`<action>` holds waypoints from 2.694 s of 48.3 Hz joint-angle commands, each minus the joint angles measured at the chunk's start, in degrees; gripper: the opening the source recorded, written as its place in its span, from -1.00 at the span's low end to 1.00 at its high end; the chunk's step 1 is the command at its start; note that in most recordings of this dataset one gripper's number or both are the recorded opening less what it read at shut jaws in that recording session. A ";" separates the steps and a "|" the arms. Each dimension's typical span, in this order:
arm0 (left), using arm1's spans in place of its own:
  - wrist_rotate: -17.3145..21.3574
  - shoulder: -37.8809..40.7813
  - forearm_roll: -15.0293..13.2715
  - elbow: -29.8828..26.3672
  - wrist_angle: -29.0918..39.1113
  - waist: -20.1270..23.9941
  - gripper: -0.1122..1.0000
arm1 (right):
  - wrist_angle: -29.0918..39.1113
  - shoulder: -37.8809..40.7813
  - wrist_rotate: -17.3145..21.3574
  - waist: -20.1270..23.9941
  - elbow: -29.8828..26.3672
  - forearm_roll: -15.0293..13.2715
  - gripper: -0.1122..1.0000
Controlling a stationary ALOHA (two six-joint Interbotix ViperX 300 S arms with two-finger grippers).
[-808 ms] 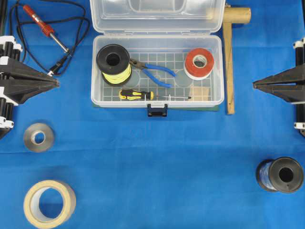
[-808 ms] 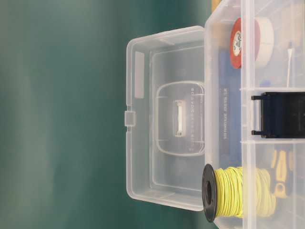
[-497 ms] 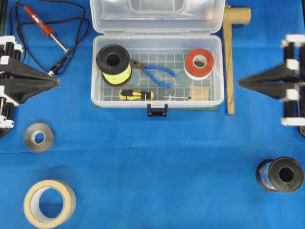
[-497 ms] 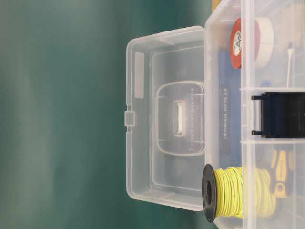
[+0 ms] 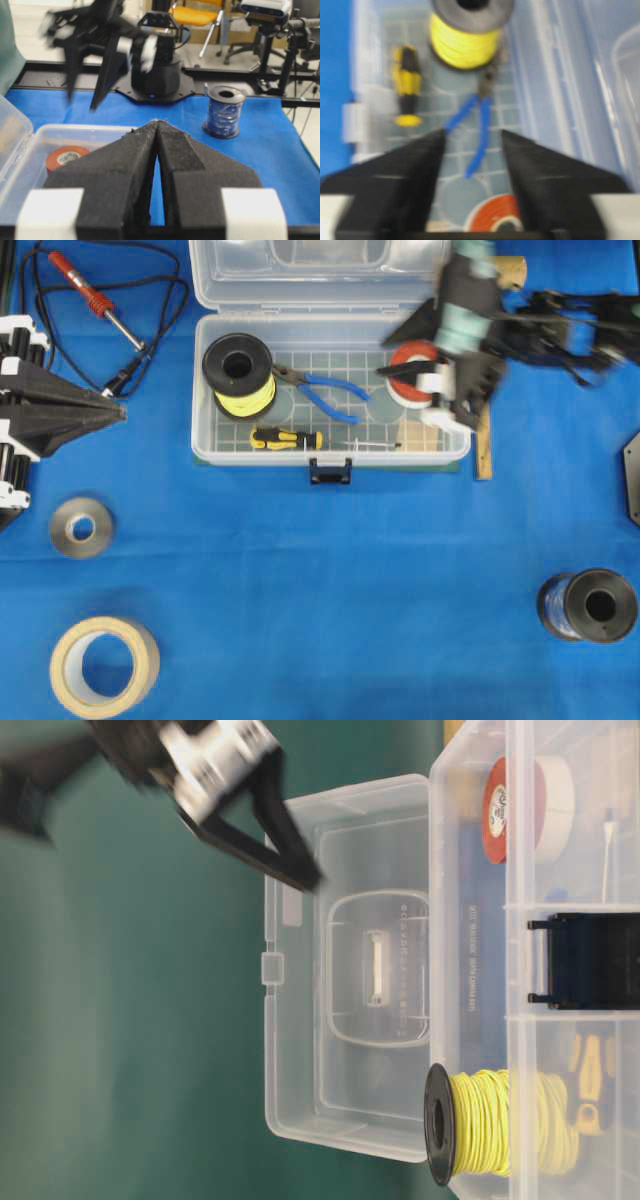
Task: Pick the nipper from the toolbox among several items.
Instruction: 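Move the right gripper over the blue-handled pliers in the toolbox, then lower the right gripper and close it on the pliers' blue handles, then lift the pliers out of the toolbox and carry them toward the front, then lower the pliers onto the table and open the right gripper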
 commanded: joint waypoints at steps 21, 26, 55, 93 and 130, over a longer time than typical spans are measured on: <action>-0.53 2.20 -0.18 -1.14 -0.53 -0.09 -0.80 | 6.59 24.08 -0.62 -3.52 -14.68 -1.49 0.31; -0.79 2.37 -0.09 -1.05 -0.44 -0.09 -0.80 | 6.06 26.02 -0.53 -3.78 -14.68 -1.41 0.30; -0.97 2.20 -0.18 -0.88 -0.09 -0.09 -0.80 | 4.31 29.71 -0.53 -3.16 -14.85 -0.97 -0.56; -0.97 1.67 -0.26 -0.79 -0.18 -0.09 -0.80 | 10.90 1.76 1.23 1.67 -10.28 -0.97 -0.56; -0.88 1.58 -0.26 -0.26 -0.26 0.44 -0.80 | -1.93 16.96 17.40 24.70 -3.96 -0.44 -0.56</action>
